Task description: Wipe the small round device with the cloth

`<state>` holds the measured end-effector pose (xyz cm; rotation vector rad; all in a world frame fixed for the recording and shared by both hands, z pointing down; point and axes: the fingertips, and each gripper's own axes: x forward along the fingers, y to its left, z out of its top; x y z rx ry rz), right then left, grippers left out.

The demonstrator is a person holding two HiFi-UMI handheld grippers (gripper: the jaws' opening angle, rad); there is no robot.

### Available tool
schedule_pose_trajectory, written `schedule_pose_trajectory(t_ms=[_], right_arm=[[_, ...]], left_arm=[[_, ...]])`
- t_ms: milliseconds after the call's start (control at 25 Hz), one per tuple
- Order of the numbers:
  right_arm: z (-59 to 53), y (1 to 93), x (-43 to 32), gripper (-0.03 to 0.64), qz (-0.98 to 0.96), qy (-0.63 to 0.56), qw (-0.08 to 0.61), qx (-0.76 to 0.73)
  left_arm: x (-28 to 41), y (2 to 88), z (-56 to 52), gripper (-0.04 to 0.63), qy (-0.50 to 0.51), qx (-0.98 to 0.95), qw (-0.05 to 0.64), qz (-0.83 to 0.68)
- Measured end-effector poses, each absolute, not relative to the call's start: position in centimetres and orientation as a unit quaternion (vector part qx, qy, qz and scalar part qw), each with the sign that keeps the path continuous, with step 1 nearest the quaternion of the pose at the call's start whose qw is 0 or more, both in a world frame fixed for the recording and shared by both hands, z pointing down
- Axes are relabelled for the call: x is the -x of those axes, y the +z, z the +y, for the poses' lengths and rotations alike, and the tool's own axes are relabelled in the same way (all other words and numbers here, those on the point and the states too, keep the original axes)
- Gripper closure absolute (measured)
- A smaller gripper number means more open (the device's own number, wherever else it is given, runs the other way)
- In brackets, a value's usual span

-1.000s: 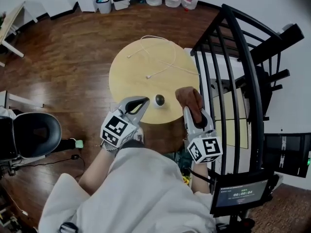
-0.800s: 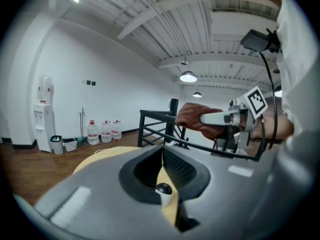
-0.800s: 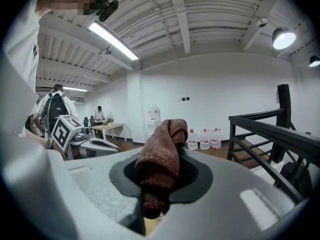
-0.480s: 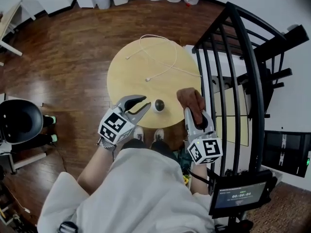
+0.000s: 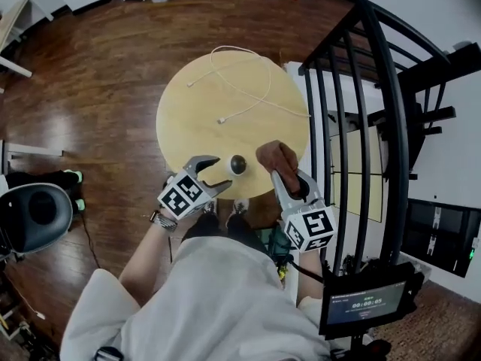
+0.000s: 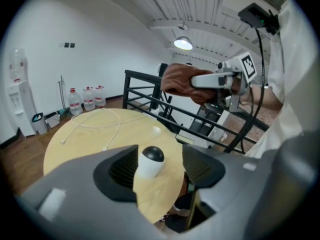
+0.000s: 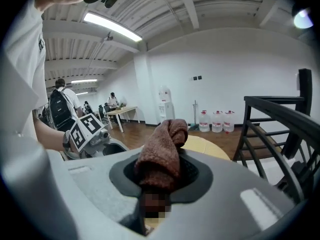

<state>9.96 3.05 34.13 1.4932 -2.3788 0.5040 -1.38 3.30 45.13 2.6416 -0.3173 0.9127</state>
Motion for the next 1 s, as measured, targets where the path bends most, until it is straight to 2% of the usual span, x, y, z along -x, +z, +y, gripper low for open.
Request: schedule_pose_trajectory(t_ms=[240,440,600,1000], right_arm=[[1.5,38.1,-8.2,0.532,-0.832,0.202,0.185,-0.482],[2.6,40.1,-5.7,0.532,-0.838,0.236,0.228,-0.436],[3.7,41.6,-3.8,0.532,-0.842,0.252,0.256,-0.402],[4.9,45.2,-2.0,0.532,-0.838,0.255,0.323,-0.360]], left_arm=[[1.1,52.0,3.1,0.274,0.359,-0.909,0.191,-0.090],[0.9,53.5,4.0,0.207,0.353,-0.909,0.206,-0.085],[0.0,53.6,4.9,0.207,0.348,-0.919,0.169,-0.069],[-0.9,54.8,6.0,0.209,0.376,-0.913,0.137,-0.077]])
